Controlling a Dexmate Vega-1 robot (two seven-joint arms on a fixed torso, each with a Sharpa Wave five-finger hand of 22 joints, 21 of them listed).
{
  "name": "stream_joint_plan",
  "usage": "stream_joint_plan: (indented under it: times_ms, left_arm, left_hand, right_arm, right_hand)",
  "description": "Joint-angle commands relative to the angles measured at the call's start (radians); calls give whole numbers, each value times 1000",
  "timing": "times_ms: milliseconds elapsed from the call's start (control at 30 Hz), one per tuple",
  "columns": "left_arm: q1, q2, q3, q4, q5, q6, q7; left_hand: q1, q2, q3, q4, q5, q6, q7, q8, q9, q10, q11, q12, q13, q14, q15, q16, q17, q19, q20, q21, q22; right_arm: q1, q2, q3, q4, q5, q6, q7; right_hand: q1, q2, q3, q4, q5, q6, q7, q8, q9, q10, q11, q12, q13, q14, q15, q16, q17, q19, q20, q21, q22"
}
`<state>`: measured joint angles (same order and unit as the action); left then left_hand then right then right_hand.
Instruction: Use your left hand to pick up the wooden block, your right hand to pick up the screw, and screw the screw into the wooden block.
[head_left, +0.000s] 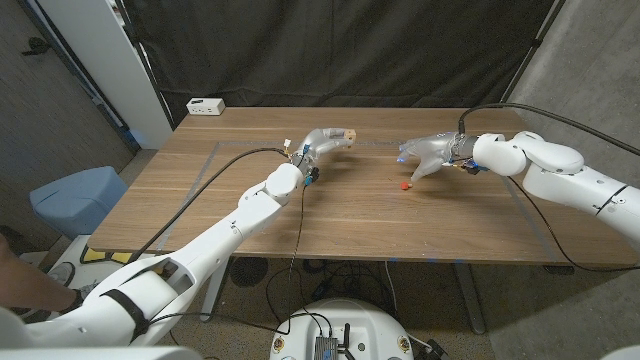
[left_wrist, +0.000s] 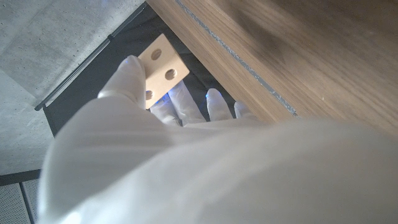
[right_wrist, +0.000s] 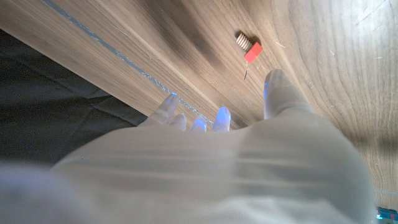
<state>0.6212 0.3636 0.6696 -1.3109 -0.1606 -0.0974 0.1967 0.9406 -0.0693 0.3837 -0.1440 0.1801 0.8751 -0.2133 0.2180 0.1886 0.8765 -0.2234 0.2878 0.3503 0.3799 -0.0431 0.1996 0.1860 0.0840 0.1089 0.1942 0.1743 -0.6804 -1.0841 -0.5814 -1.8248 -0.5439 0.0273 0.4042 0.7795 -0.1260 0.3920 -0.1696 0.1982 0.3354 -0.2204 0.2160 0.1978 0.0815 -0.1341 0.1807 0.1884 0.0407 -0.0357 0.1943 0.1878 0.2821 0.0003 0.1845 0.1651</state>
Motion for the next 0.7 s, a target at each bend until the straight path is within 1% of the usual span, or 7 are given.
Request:
stream_joint_plan:
  times_ms: [33,200,467,700]
  left_arm:
    - [6,-1,-1,-12,0,16,14]
    - [6,-1,-1,-18,3,27,23]
    - [5,2,0,-25,4,41,26]
    - [6,2,1,-22,4,35,25]
  left_hand:
    - [0,12,-5,2,-4,12,2,1,3,6,3,-2,6,5,-80,5,1,-2,6,0,6]
    - [0,12,-6,2,-4,13,1,1,4,7,3,-3,7,6,-81,5,1,-2,7,0,6]
    - [-2,14,-8,2,-4,13,4,0,4,9,3,-4,8,6,-80,5,1,-3,7,1,6]
    - [-1,15,-8,2,-4,14,5,0,4,10,3,-5,9,7,-81,6,1,-3,7,1,6]
  right_arm:
    - [-13,10,-8,7,-61,15,-20]
    - [-20,13,-10,15,-80,26,-41]
    - [-19,19,-17,29,-100,44,-42]
    - [-17,30,-25,36,-113,39,-31]
  right_hand:
    - [4,-8,1,4,9,-5,2,0,6,-11,-7,-3,3,0,-7,3,2,4,1,1,3]
    - [4,-9,1,5,10,-8,2,0,7,-15,-4,-3,3,1,-6,3,3,5,1,2,3]
    - [7,-10,2,5,11,-1,2,4,9,-20,-3,-3,3,4,-8,5,3,9,1,4,3]
    - [12,-11,4,4,12,3,2,7,10,-25,1,-3,3,5,-8,5,4,10,1,4,3]
